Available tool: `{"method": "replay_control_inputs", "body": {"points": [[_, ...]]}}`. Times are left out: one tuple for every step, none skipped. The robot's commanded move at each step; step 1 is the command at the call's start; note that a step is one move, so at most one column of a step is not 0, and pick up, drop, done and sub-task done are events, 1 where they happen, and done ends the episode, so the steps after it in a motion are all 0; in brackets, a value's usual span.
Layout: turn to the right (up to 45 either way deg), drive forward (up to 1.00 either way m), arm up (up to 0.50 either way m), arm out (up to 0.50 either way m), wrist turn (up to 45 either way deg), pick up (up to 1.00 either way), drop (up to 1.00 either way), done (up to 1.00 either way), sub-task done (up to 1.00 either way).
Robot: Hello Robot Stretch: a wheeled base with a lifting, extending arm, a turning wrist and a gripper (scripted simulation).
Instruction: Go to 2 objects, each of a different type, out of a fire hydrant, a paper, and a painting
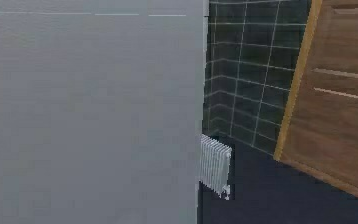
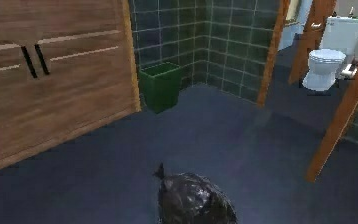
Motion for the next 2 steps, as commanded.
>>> {"method": "replay_control_inputs", "body": {"points": [[45.0,0.0,0.0,0.0,0.0,0.0,0.0,0.0,0.0],[0.0,0.9,0.0,0.0,0.0,0.0,0.0,0.0,0.0]]}}
